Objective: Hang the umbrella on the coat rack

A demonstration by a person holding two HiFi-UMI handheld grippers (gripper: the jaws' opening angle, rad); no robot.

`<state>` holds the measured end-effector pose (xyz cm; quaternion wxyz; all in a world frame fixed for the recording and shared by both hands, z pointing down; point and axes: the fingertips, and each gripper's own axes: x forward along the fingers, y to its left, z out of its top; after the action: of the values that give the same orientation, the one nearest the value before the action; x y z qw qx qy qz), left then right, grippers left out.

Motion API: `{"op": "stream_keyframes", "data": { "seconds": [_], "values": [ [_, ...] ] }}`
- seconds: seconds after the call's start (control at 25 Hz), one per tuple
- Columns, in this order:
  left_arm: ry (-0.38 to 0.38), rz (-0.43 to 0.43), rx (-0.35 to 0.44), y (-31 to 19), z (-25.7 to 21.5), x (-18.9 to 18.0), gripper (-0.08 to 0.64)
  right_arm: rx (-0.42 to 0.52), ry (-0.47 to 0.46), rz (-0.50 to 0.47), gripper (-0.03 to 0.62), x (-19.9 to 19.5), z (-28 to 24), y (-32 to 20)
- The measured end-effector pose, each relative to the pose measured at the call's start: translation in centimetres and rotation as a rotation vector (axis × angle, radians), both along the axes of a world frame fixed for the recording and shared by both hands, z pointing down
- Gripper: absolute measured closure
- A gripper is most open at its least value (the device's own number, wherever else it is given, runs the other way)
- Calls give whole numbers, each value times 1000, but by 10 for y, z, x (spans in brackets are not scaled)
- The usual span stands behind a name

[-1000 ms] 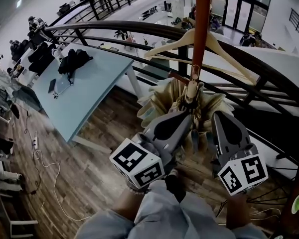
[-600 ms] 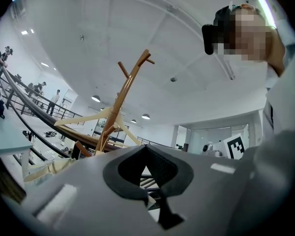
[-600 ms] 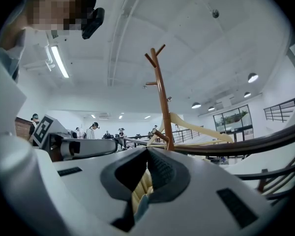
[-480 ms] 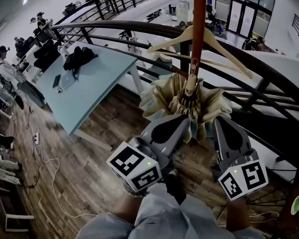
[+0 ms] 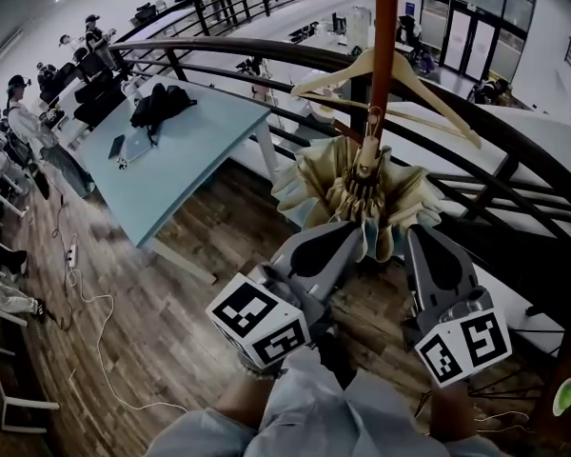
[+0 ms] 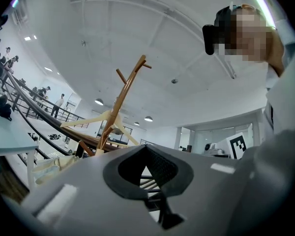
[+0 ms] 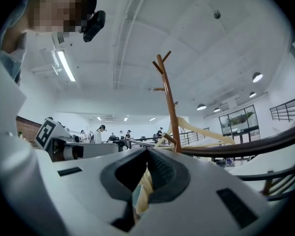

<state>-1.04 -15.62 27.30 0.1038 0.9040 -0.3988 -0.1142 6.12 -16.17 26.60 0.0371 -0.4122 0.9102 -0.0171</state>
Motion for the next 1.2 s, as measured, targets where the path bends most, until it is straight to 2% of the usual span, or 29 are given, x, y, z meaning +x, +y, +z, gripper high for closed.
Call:
{"op": "stream_keyframes", "data": {
  "seconds": [1.2],
  "values": [
    [1,3,21,10,-6,0,555,14,19,-19,591,-6,-4,8]
  ]
}}
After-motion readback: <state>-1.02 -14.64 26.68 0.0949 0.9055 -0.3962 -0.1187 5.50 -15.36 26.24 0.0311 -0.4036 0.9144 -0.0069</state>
